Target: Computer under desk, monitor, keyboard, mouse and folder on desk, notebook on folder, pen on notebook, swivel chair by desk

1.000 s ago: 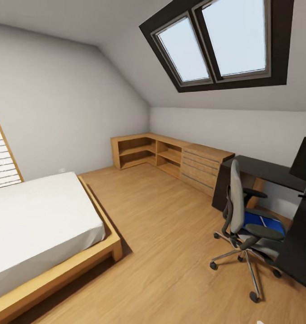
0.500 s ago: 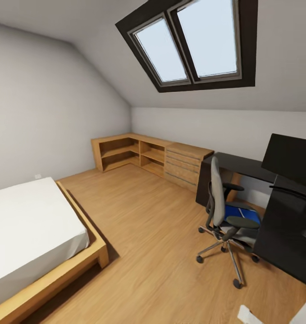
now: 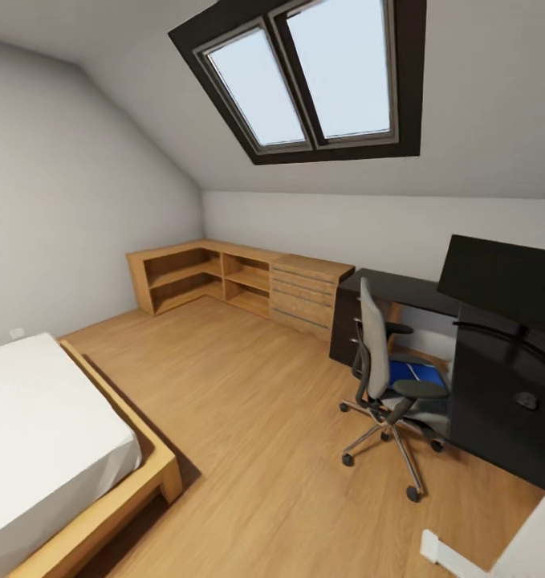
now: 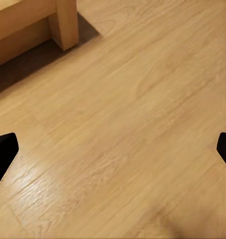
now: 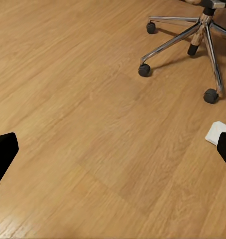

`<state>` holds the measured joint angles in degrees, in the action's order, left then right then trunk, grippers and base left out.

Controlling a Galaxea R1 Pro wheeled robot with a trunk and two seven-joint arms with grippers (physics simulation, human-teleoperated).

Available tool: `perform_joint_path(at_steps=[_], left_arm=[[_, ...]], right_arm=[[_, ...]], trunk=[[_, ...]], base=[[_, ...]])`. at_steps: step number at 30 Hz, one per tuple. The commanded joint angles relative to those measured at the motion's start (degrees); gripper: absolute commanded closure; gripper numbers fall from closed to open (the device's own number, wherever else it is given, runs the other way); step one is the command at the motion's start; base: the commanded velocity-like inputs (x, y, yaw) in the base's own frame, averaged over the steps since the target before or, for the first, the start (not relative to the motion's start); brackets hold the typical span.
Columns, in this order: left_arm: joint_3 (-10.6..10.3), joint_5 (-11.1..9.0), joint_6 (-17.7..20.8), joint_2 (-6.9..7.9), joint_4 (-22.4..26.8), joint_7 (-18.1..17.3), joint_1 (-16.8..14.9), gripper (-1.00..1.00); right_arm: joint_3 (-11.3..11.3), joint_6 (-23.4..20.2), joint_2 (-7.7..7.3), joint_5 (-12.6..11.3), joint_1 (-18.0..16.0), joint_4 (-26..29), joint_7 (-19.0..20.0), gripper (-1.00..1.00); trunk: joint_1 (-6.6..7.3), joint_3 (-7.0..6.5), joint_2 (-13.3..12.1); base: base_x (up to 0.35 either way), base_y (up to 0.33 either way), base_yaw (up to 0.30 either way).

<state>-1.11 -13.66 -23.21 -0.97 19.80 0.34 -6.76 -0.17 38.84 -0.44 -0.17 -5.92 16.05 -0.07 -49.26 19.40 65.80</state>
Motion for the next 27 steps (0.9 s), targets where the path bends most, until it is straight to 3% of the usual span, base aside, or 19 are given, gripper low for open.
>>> perform_joint_path(at_steps=[1,5,14,27], left_arm=[[-0.12,-0.33,-0.20,0.04,-0.02,-0.01,-0.04,-1.00],[-0.05,-0.50,-0.25,0.08,-0.02,0.16,-0.02,-1.00],[-0.07,-0.36,-0.26,0.08,-0.02,0.08,-0.04,-1.00],[-0.21,-0.22,-0.18,0.01,-0.07,-0.04,-0.06,-1.00]], right_arm=[[-0.01,0.18,0.00,-0.01,-0.05,-0.05,0.00,-1.00],[-0.01,0.18,0.00,-0.01,-0.05,-0.05,0.02,-1.00],[-0.01,0.18,0.00,-0.01,-0.05,-0.05,0.04,-1.00],[-0.01,0.18,0.00,-0.01,-0.05,-0.05,0.07,-1.00]], trunk=[[-0.02,0.06,0.04],[-0.02,0.06,0.04],[-0.02,0.06,0.04],[-0.02,0.06,0.04]], base=[[0.182,0.306,-0.270],[0.107,0.257,-0.270],[0.026,0.054,-0.270],[0.248,0.145,-0.270]])
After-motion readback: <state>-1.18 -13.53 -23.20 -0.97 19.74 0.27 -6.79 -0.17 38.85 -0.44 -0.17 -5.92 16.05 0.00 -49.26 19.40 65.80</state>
